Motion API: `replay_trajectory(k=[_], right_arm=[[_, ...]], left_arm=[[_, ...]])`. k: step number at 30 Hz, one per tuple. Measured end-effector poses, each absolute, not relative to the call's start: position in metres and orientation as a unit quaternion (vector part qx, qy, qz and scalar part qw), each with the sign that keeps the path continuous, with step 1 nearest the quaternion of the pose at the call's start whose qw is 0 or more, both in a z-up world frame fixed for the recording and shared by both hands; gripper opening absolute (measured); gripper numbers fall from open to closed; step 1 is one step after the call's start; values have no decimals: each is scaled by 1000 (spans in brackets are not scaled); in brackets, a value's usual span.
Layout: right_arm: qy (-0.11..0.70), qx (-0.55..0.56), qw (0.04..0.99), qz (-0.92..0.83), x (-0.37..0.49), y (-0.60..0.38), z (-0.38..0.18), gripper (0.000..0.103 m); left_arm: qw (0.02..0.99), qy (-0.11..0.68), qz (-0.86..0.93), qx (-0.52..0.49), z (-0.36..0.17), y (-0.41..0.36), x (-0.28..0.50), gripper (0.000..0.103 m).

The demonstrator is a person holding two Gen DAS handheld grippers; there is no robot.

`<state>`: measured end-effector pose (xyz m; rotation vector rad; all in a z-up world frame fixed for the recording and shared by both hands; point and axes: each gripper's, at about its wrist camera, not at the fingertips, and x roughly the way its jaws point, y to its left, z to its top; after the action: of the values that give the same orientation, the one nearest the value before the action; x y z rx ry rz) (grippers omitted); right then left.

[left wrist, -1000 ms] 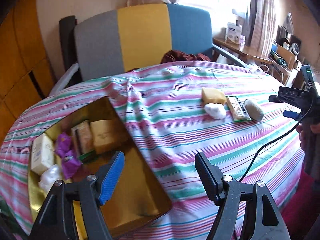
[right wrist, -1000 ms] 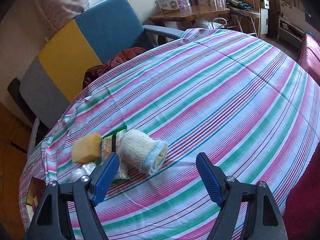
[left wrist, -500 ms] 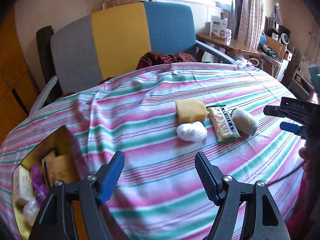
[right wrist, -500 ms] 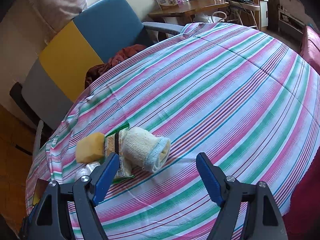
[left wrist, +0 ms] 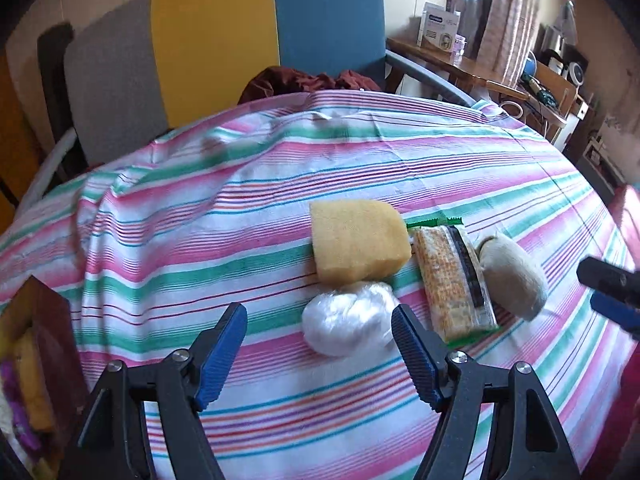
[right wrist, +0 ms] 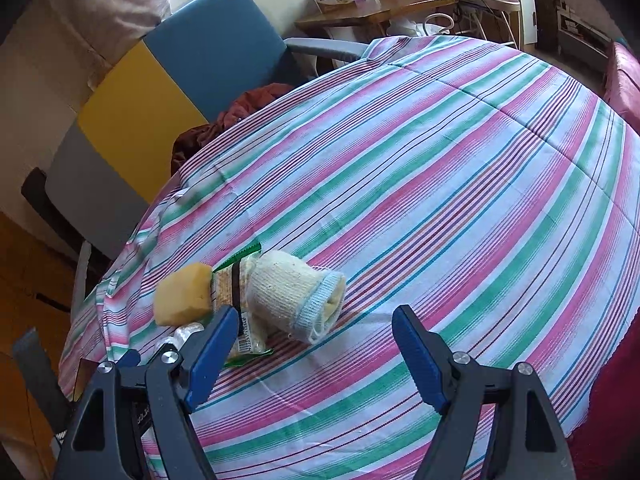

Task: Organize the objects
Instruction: 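Grasp the white plastic-wrapped ball with the left tool, then grasp the yellow sponge with the right tool while the left tool holds the ball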

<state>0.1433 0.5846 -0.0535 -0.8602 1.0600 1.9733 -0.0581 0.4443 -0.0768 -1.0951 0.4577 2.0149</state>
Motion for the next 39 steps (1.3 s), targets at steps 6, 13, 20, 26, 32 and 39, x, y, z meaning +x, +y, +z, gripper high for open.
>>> replay_trajectory(k=[6, 13, 20, 26, 32, 39], right_arm=[[409, -341, 360, 766, 140, 583, -56, 81], [411, -340, 363, 764, 141, 585, -58, 81], [414, -337, 378, 757, 146, 588, -59, 81], [410, -332, 365, 767, 144, 586, -57, 81], [373, -358, 298, 802, 115, 565, -56, 80], [338, -381, 207, 835, 83, 536, -49, 82]], left_arm=[[401, 174, 776, -455, -97, 461, -65, 48], [411, 155, 775, -454, -100, 420, -42, 38], [422, 190, 785, -413, -101, 370, 4, 36], [429, 184, 788, -402, -102, 339, 21, 36], [439, 192, 793, -377, -105, 333, 29, 36], [456, 176, 790, -371, -108, 327, 25, 36]])
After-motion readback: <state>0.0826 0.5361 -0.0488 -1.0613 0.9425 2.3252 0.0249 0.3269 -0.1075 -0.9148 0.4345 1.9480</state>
